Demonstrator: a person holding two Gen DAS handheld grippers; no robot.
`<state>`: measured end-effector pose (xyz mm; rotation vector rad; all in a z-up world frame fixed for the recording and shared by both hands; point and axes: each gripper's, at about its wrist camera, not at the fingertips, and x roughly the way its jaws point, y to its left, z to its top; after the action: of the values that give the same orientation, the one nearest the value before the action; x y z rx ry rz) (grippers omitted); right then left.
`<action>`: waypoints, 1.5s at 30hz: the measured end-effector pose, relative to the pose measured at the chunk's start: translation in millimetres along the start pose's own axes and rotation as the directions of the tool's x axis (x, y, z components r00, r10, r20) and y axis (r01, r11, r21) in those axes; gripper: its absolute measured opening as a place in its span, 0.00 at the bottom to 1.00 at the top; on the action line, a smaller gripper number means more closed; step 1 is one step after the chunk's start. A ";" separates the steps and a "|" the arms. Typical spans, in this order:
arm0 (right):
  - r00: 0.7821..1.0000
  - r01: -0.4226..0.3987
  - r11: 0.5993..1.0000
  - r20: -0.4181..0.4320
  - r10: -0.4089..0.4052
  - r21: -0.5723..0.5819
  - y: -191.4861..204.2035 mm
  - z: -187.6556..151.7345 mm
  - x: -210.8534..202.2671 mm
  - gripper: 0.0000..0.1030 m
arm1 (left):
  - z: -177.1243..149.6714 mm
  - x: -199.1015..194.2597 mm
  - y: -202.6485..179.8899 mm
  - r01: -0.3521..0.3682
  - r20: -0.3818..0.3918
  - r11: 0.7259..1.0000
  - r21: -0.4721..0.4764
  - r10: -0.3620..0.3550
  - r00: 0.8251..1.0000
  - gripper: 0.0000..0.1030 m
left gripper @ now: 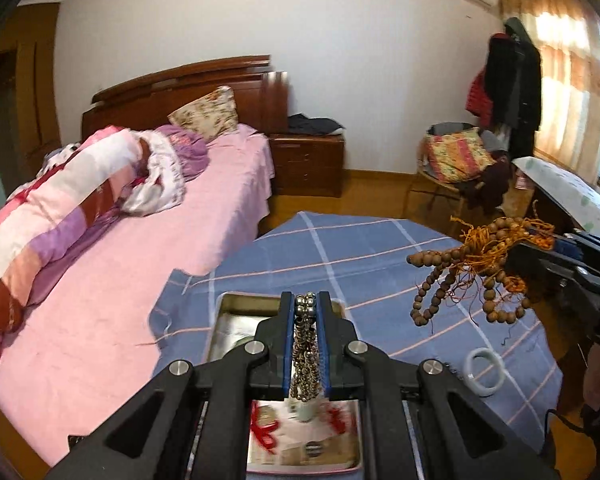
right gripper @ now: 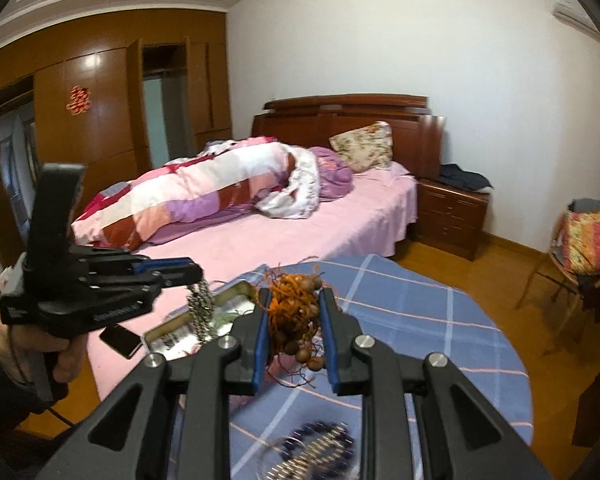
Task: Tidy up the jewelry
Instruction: 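Carry the silver chain with the left gripper into the tin while the right gripper carries the bead necklace, then open both grippers to drop the chain and bead necklace into the tin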
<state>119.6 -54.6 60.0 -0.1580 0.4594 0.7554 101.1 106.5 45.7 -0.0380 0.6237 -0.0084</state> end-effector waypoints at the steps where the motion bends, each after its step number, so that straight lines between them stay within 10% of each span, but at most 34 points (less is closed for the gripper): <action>1: 1.000 -0.012 1.000 -0.006 0.012 -0.009 6.5 0.9 5.2 0.25 | -2.0 0.9 5.5 -0.007 -0.004 1.000 -0.008 0.007 1.000 0.09; 32: 0.956 -0.117 0.992 -0.277 0.100 -0.046 70.0 -60.7 98.3 0.27 | -66.7 43.1 45.5 -0.064 -0.181 0.997 -0.037 0.056 0.982 0.10; 45: 0.960 -0.120 0.993 -0.256 0.112 -0.014 65.2 -60.8 93.6 0.60 | -71.3 45.4 45.4 -0.062 -0.209 0.997 -0.038 0.052 0.977 0.19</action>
<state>113.0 32.7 -35.2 -0.2591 0.7068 0.8618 96.2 148.6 -40.4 -0.0626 0.8340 0.0578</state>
